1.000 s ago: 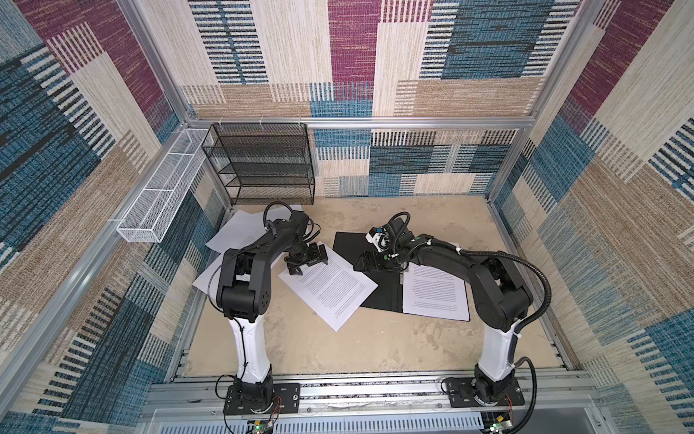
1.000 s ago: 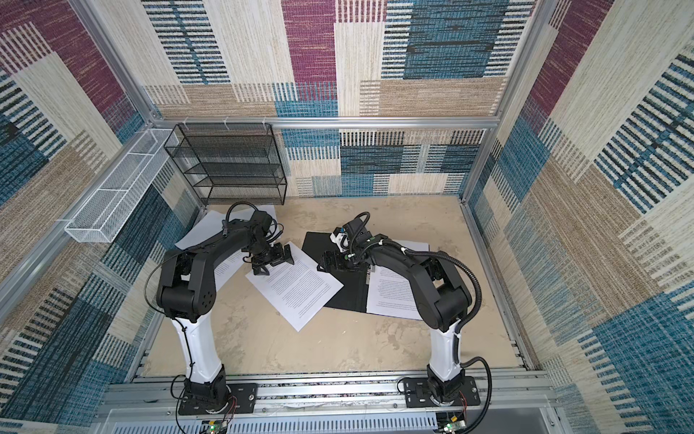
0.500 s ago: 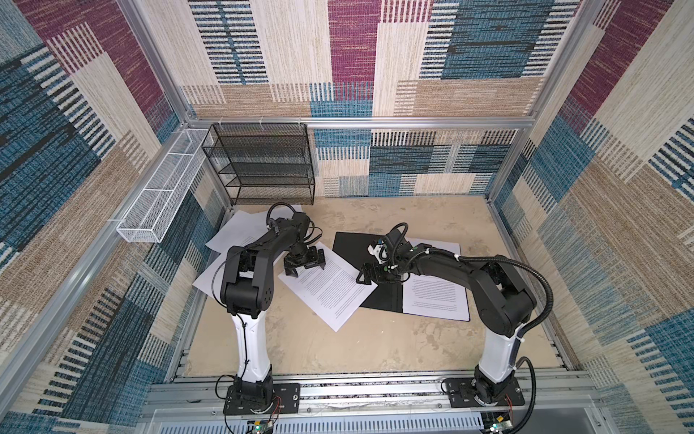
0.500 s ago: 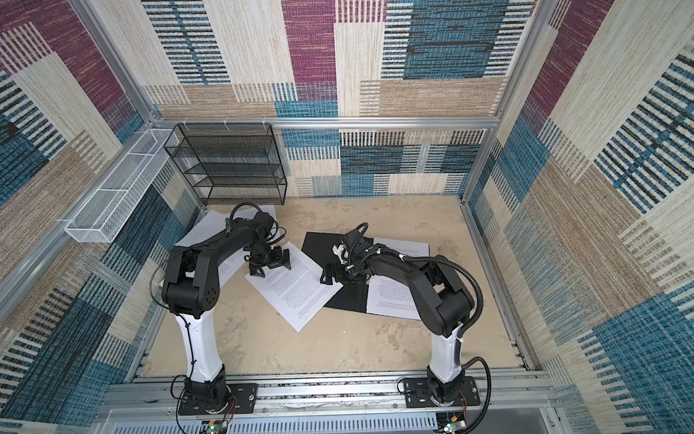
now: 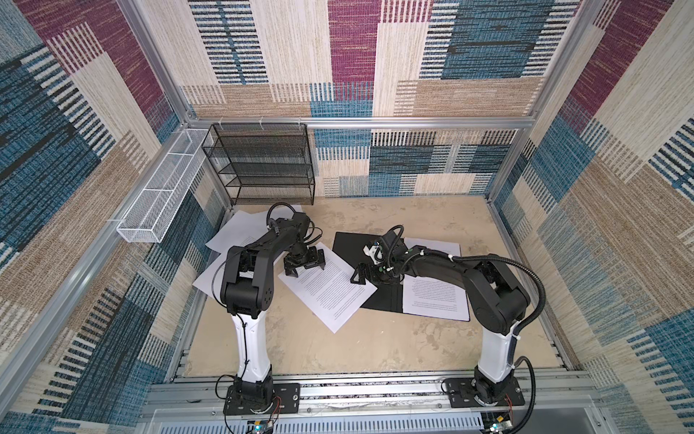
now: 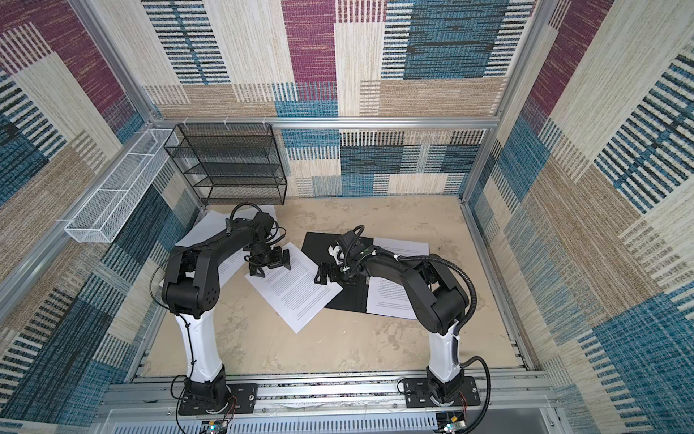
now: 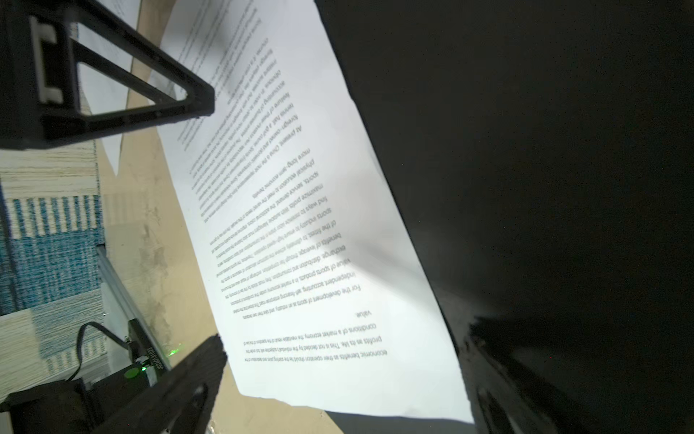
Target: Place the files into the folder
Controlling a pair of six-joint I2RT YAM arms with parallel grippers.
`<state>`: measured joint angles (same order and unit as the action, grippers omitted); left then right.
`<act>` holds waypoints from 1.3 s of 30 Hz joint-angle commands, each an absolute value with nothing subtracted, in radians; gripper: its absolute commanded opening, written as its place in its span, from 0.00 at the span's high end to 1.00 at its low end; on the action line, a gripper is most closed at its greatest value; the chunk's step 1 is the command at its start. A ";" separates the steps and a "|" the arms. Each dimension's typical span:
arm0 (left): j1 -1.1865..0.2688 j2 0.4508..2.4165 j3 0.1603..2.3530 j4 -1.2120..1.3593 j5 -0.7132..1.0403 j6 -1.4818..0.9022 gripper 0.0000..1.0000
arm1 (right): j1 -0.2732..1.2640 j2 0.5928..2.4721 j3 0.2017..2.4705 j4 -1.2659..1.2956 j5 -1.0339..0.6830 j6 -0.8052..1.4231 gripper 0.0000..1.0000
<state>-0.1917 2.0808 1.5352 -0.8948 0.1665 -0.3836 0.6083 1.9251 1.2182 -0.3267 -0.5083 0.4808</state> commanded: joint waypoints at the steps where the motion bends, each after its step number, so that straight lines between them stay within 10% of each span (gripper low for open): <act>1: -0.189 2.105 1.520 -0.897 0.175 -0.366 0.01 | 0.608 1.947 1.212 -0.283 -0.625 0.536 0.00; 28: -0.184 2.085 1.500 -0.889 0.179 -0.363 0.01 | 0.568 2.182 1.533 -0.189 -0.959 0.412 0.01; 39: -0.181 2.080 1.492 -0.885 0.188 -0.360 0.01 | 0.568 2.278 1.650 -0.332 -0.892 0.338 0.52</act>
